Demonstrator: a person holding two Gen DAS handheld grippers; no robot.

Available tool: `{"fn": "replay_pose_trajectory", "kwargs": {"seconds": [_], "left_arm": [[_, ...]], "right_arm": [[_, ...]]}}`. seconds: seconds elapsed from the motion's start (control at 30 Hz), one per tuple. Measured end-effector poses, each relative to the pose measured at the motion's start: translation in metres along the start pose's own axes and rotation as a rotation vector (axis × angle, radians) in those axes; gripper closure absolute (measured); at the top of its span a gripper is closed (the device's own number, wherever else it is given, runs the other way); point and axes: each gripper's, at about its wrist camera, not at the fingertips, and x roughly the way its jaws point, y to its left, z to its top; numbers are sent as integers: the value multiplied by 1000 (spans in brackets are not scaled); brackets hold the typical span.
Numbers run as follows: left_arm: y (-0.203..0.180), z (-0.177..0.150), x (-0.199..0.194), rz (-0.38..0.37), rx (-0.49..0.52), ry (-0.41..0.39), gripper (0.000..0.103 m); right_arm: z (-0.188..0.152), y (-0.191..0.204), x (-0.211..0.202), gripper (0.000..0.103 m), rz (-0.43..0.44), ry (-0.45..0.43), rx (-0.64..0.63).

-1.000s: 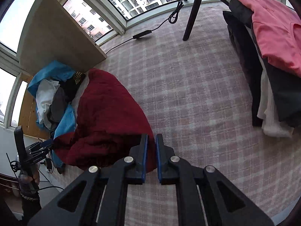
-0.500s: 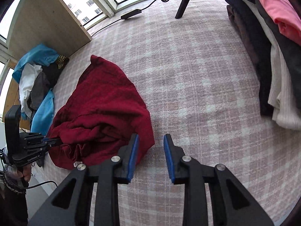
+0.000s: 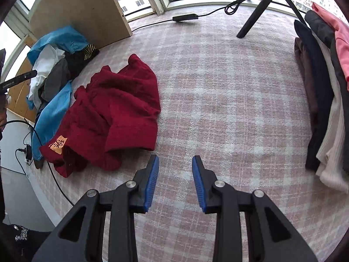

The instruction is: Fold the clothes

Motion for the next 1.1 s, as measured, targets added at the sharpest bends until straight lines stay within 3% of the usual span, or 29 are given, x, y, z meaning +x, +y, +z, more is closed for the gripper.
{"fn": "replay_pose_trajectory", "kwargs": {"seconds": [0.1, 0.17, 0.27, 0.43, 0.47, 0.5, 0.57, 0.67, 0.8, 0.87, 0.9, 0.97, 1.03, 1.1], "left_arm": [[-41, -56, 5, -139, 80, 106, 51], [-77, -86, 14, -274, 86, 174, 51], [-140, -111, 26, -291, 176, 196, 51], [-198, -106, 59, -188, 280, 88, 50], [-204, -104, 70, -162, 300, 95, 54], [-206, -103, 81, -149, 320, 121, 58], [-198, -98, 88, -174, 296, 156, 90], [-169, -84, 80, -247, 188, 170, 91], [-138, -71, 56, -202, 146, 110, 91], [-124, -68, 44, -185, 124, 92, 85], [-116, -67, 38, -176, 114, 83, 83], [-103, -73, 27, -163, 99, 69, 64], [-91, -92, 16, -157, 94, 62, 54], [-79, -110, 5, -150, 88, 55, 52]], "right_arm": [[6, 4, 12, 62, -7, 19, -40], [10, 6, 20, 62, 11, 28, -54], [15, 17, 32, 61, 3, 47, -117], [17, 30, 40, 61, -15, 66, -196], [16, 32, 40, 61, -26, 65, -217], [14, 33, 38, 61, -30, 66, -238], [12, 37, 36, 61, -30, 66, -284], [11, 49, 34, 61, -19, 62, -358], [21, 70, 38, 58, -77, 11, -467], [34, 76, 43, 59, -96, -18, -493], [44, 74, 46, 69, -79, -10, -463], [62, 63, 44, 99, 0, 22, -344], [75, 56, 32, 99, 72, 2, -240], [80, 53, 8, 99, 147, -35, -178]]}}
